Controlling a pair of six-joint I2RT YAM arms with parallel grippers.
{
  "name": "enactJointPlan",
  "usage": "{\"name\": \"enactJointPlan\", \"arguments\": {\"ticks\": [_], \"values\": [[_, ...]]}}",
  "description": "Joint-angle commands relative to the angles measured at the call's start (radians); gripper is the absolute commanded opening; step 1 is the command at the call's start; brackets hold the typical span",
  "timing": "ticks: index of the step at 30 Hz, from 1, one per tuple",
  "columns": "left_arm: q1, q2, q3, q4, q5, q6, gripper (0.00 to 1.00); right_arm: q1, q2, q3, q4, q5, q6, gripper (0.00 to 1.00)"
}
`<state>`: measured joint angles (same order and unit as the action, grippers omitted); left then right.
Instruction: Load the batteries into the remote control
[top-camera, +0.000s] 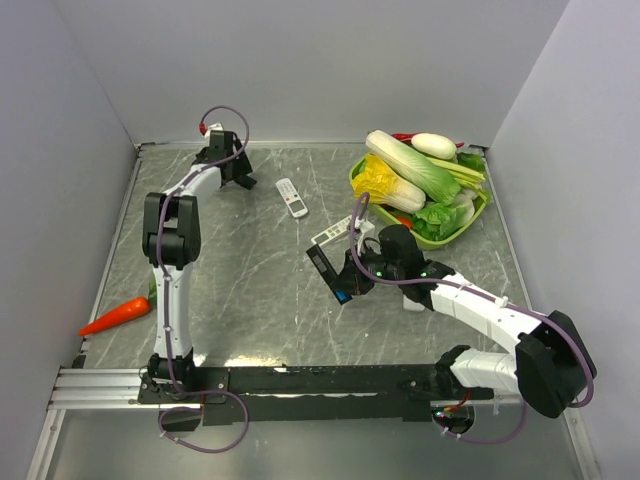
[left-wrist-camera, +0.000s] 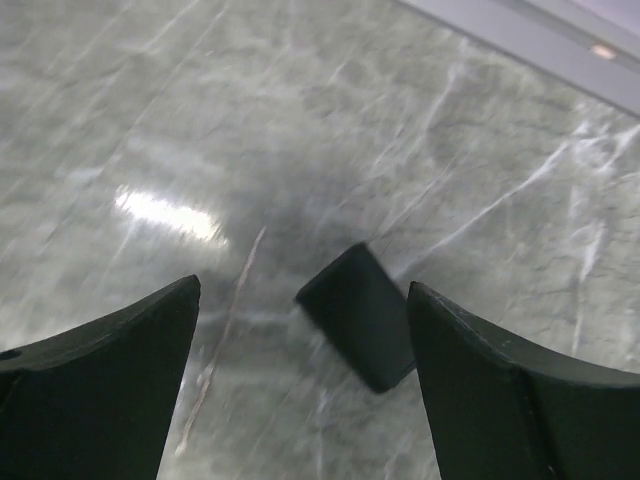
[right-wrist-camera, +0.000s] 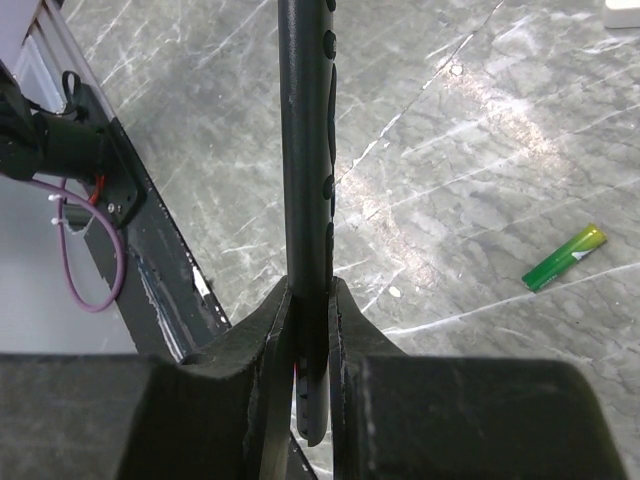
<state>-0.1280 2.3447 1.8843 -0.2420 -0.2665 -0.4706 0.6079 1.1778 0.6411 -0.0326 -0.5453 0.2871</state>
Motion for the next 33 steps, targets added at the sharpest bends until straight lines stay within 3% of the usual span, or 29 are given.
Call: {"name": "enactJointPlan", "arguments": {"ticks": [1, 6, 11, 17, 21, 24, 28, 33], "values": [[0.034, 0.039, 0.071, 0.09, 0.194, 0.001, 0.88, -0.007, -0.033, 0.009, 0.042, -0.033, 0.0, 0.0], [0.086, 0.102, 0.075, 0.159, 0.344, -0.085, 0.81, -0.008, -0.04, 0.009, 0.037, -0.036, 0.003, 0.0], [0.113, 0.169, 0.087, 0.187, 0.489, -0.171, 0.63, -0.007, -0.053, 0.008, 0.005, -0.038, 0.007, 0.0], [0.113, 0.151, 0.004, 0.219, 0.556, -0.195, 0.45, -0.008, -0.046, 0.014, -0.003, -0.048, 0.004, 0.0], [0.099, 0.137, -0.027, 0.158, 0.587, -0.169, 0.37, -0.007, -0.046, 0.015, 0.0, -0.062, 0.006, 0.0], [0.068, 0.119, -0.031, 0.08, 0.54, -0.116, 0.32, -0.008, -0.041, 0.017, -0.01, -0.065, 0.003, 0.0], [0.004, 0.087, -0.073, -0.055, 0.37, -0.06, 0.25, -0.008, -0.052, 0.012, -0.01, -0.07, 0.003, 0.0], [-0.108, 0.068, -0.027, -0.192, 0.127, 0.068, 0.26, -0.008, -0.063, 0.008, -0.019, -0.073, 0.007, 0.0]]}}
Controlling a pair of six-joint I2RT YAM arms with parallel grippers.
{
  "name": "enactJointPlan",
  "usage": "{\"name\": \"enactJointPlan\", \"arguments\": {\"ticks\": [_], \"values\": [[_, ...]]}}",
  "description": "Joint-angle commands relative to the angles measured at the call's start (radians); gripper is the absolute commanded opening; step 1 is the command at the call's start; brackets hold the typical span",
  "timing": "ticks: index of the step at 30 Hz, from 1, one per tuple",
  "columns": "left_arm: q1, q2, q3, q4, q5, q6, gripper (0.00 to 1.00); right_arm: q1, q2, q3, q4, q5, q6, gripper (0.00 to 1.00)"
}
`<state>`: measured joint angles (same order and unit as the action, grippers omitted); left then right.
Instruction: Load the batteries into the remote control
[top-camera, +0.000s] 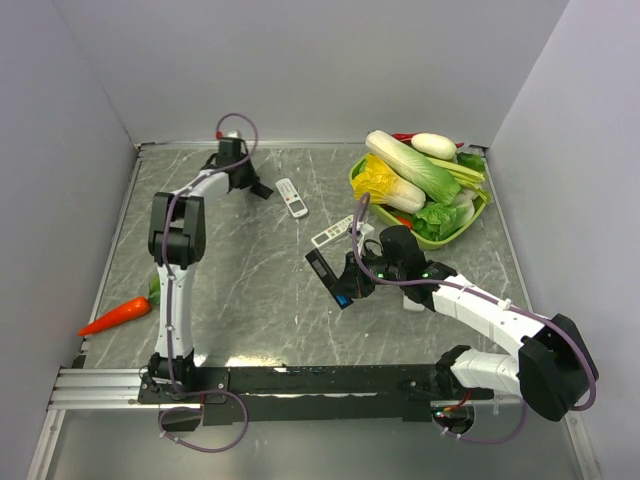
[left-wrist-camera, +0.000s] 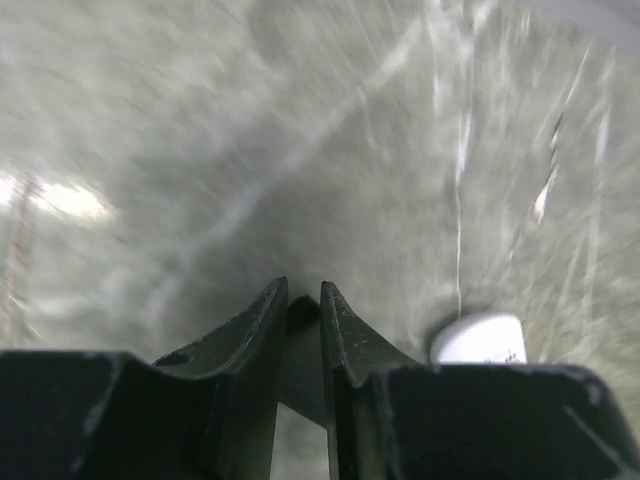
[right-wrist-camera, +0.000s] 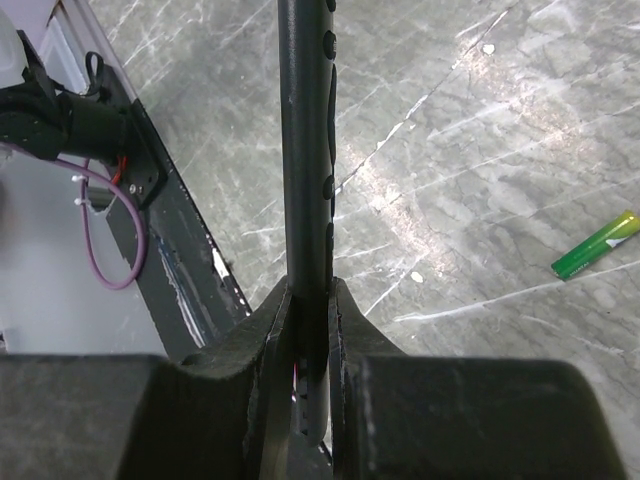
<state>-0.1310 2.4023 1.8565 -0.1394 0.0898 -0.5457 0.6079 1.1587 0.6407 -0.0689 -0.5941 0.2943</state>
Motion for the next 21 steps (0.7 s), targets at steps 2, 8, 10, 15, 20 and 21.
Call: {"name": "enactJointPlan", "arguments": {"ticks": [2, 8, 10, 15, 20, 21], "values": [[-0.156, 0.023, 0.027, -0.35, -0.307, 0.174, 0.26, -0.008, -0.05, 0.004, 0.017, -0.026, 0.003, 0.0], [-0.222, -0.017, -0.06, -0.417, -0.363, 0.175, 0.28, -0.008, -0.077, -0.006, 0.0, -0.015, 0.005, 0.0], [-0.249, -0.058, -0.132, -0.411, -0.369, 0.164, 0.29, -0.008, -0.086, -0.006, -0.009, -0.012, 0.002, 0.0], [-0.292, -0.175, -0.336, -0.364, -0.32, 0.104, 0.3, -0.008, -0.111, -0.009, -0.028, -0.001, -0.003, 0.0], [-0.34, -0.334, -0.528, -0.318, -0.268, 0.06, 0.32, -0.008, -0.142, -0.026, -0.043, 0.011, 0.002, 0.0], [-0.358, -0.371, -0.548, -0.315, -0.25, 0.056, 0.33, -0.008, -0.145, -0.03, -0.045, 0.01, 0.003, 0.0]]}}
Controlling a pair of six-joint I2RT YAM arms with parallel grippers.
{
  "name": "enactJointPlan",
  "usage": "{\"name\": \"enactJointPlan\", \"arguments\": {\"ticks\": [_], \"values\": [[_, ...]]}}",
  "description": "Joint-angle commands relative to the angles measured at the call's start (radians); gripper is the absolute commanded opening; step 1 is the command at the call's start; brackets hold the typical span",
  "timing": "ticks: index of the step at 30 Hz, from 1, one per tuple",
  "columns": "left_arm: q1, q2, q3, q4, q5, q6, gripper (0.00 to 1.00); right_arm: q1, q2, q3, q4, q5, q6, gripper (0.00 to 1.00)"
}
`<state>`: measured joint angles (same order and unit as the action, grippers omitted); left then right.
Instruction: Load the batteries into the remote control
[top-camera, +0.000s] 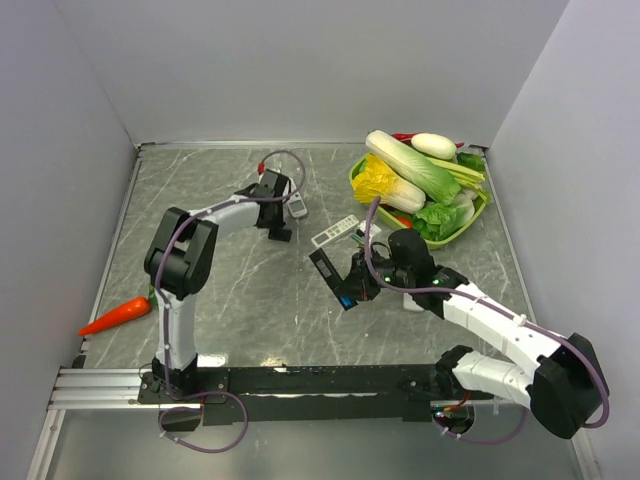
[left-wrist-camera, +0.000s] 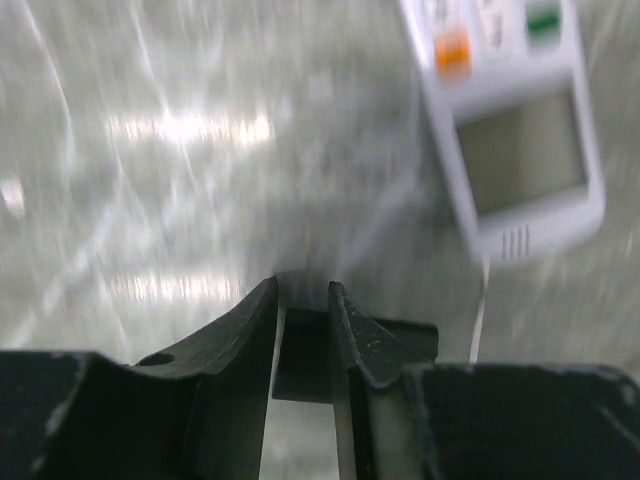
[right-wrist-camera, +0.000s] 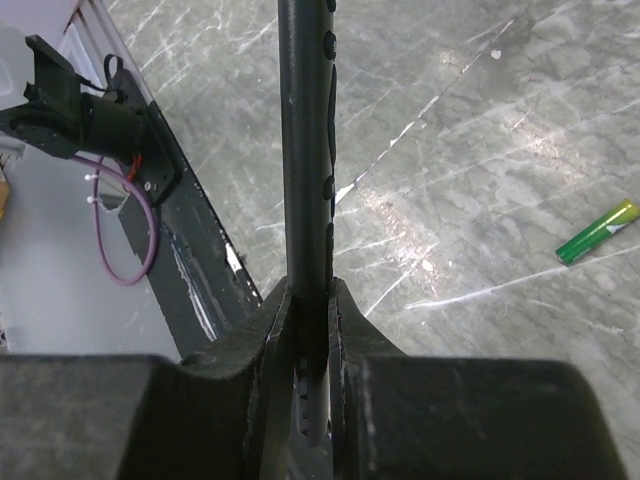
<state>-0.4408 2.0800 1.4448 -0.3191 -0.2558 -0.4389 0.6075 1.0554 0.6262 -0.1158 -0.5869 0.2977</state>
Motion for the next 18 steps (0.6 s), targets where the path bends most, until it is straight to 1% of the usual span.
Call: {"name": "enactJointPlan", "arguments": {"ticks": [1, 6, 8, 10, 11, 12, 13, 14, 15, 17, 18], "values": [[-0.061, -0.064, -0.156, -0.132, 0.111, -0.055, 0.33, -0.008, -0.043, -0.017, 0.001, 0.002, 0.0, 0.0], [-0.169, -0.185, -0.316, -0.092, 0.182, -0.13, 0.34, -0.006, -0.064, -0.031, -0.016, 0.013, 0.012, 0.0], [-0.193, -0.23, -0.392, -0.075, 0.213, -0.185, 0.35, -0.006, -0.075, -0.034, -0.021, 0.022, 0.015, 0.0], [-0.219, -0.308, -0.451, -0.046, 0.248, -0.224, 0.38, -0.008, -0.08, -0.034, -0.033, 0.029, 0.017, 0.0], [-0.232, -0.337, -0.507, -0.011, 0.301, -0.259, 0.39, -0.008, -0.083, -0.034, -0.033, 0.027, 0.02, 0.0], [-0.263, -0.391, -0.532, -0.003, 0.303, -0.277, 0.43, -0.008, -0.081, -0.036, -0.031, 0.029, 0.023, 0.0], [-0.271, -0.42, -0.556, 0.009, 0.305, -0.297, 0.48, -0.008, -0.083, -0.037, -0.025, 0.021, 0.032, 0.0], [-0.276, -0.449, -0.613, 0.047, 0.323, -0.337, 0.51, -0.006, -0.084, -0.039, -0.022, 0.021, 0.038, 0.0], [-0.273, -0.521, -0.644, 0.075, 0.332, -0.36, 0.56, -0.008, -0.086, -0.039, -0.018, 0.019, 0.044, 0.0], [-0.271, -0.596, -0.717, 0.121, 0.328, -0.405, 0.62, -0.006, -0.086, -0.042, 0.005, 0.004, 0.064, 0.0], [-0.268, -0.67, -0.736, 0.161, 0.313, -0.414, 0.7, -0.006, -0.083, -0.043, 0.014, -0.005, 0.073, 0.0]]}}
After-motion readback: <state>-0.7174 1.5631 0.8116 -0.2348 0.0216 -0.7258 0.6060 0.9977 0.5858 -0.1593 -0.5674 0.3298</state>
